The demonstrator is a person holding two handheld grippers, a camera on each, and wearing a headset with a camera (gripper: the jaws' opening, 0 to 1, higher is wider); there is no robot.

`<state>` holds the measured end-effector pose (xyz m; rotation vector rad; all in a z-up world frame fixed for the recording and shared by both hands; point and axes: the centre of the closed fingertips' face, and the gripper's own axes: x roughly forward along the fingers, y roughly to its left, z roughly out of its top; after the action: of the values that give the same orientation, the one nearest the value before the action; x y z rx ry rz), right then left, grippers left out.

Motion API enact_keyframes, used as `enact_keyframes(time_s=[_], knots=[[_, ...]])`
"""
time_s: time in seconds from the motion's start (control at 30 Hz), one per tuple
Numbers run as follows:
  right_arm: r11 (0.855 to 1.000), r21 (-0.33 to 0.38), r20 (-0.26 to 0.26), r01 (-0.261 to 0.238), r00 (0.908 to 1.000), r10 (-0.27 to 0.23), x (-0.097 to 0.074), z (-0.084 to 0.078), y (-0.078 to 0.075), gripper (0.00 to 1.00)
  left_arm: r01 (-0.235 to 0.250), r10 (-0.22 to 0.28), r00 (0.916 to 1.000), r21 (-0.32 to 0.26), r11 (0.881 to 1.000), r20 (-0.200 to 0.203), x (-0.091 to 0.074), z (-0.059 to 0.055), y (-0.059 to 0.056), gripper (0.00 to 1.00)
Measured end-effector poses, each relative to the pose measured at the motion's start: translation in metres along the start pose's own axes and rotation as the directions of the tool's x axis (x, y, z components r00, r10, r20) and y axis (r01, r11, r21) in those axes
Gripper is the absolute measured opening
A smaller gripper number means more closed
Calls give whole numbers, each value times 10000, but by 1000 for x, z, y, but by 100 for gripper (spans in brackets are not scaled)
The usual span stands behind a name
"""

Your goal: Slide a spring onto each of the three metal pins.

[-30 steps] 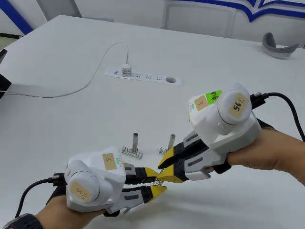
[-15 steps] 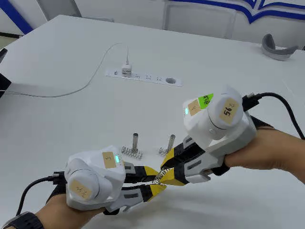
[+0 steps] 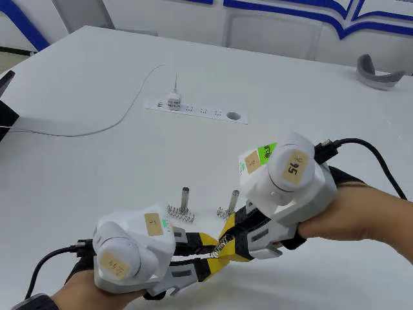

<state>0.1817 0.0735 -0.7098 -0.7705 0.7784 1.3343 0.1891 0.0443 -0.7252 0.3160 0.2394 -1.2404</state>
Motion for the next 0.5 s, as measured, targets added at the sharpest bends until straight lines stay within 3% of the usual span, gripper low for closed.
enact_keyframes(time_s=[0.5], knots=[[9984, 423, 66, 386, 9992, -389, -12, -2, -12, 12, -263, 276, 9994, -594, 9979, 206, -6, 1, 9, 19]])
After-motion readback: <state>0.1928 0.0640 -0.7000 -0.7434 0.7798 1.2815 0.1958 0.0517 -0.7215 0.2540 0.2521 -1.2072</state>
